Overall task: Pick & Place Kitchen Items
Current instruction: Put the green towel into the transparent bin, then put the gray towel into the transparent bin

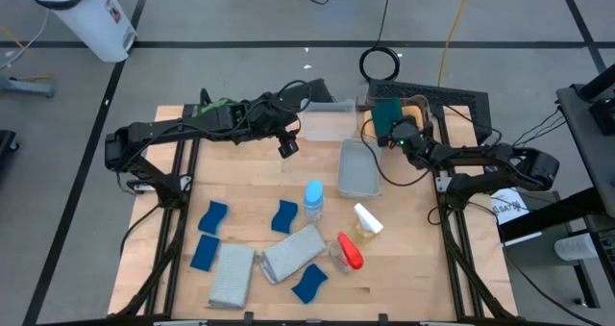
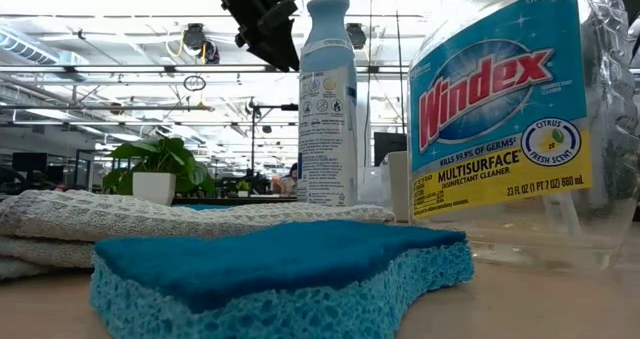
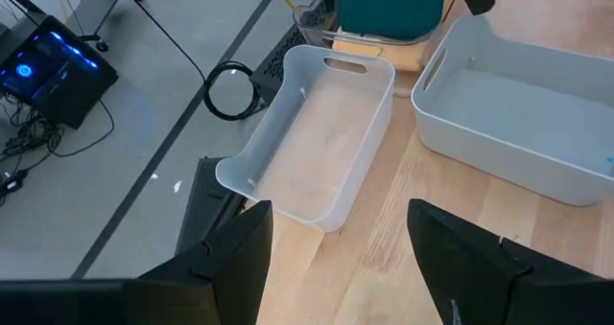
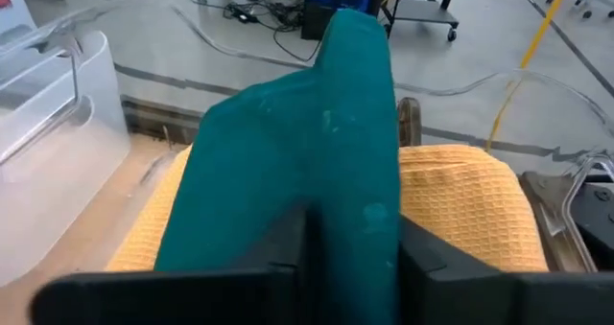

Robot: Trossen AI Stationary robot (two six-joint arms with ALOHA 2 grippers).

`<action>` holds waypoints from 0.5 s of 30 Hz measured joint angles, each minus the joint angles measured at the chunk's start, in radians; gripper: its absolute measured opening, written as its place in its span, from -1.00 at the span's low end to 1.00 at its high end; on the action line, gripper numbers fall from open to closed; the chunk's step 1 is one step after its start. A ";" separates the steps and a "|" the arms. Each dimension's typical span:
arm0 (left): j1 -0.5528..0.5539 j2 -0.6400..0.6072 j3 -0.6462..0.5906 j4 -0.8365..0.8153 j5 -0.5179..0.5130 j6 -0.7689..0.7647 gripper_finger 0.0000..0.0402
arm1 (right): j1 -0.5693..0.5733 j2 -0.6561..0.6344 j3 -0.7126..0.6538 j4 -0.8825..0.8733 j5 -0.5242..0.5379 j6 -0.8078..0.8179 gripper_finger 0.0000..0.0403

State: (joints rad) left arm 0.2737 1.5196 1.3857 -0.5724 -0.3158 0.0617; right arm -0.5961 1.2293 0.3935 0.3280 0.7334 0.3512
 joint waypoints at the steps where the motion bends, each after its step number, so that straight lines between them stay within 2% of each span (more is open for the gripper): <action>1: 0.000 0.000 0.000 0.000 0.000 0.000 0.21 | 0.000 0.000 0.000 -0.001 0.000 -0.005 -0.52; 9: 0.000 0.000 0.000 -0.001 0.000 -0.013 0.21 | 0.000 -0.045 0.000 -0.001 0.033 -0.109 0.02; 15: 0.000 0.000 0.000 -0.001 0.000 -0.014 0.21 | 0.000 -0.159 0.000 0.000 0.029 -0.192 0.27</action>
State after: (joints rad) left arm 0.2737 1.5196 1.3853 -0.5732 -0.3158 0.0472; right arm -0.5961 1.0701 0.3939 0.3283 0.7620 0.1590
